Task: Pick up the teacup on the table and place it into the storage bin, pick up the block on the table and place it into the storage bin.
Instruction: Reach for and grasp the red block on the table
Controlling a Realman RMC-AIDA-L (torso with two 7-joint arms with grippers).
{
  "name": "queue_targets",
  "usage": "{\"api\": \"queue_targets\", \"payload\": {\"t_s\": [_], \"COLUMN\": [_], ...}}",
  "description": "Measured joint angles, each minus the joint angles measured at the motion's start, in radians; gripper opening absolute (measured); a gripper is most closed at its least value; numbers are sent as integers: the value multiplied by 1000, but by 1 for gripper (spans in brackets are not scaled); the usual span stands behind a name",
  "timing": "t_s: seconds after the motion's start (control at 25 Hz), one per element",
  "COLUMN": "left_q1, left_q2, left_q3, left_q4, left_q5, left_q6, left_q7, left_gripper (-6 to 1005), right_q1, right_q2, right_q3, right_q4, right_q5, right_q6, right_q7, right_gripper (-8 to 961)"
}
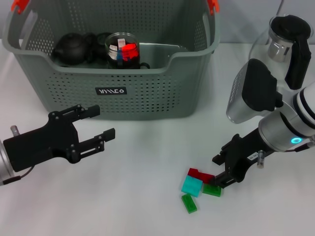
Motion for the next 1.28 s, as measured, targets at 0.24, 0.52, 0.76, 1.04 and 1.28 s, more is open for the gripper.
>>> {"api": "queue_targets", "payload": {"t_s": [0.24,0.52,0.76,1.04,1.28], "left_q1": [-2,-2,-2,-2,-2], "left_q2": [2,2,1,1,1], "left_q3": [0,0,0,0,0], "left_q4": [-5,-10,-12,-12,-13], "left_q5": [0,0,0,0,0], "left_q6": [-7,-10,-12,-25,-26], "left_q7": [0,0,0,0,0], "left_gripper": [690,690,690,691,691], "right_q1": [3,8,12,12,13], "right_q2": [1,5,7,7,5], "right_q3": [-36,-57,-72,-92,-113], "right_q4": [-1,-8,-10,-10,-8], "right_q5": [1,4,5,26,26], "right_q6": [17,23,24,31,46], "right_q7": [2,2,3,8,23], "right_gripper": [559,548,544,542,543]}}
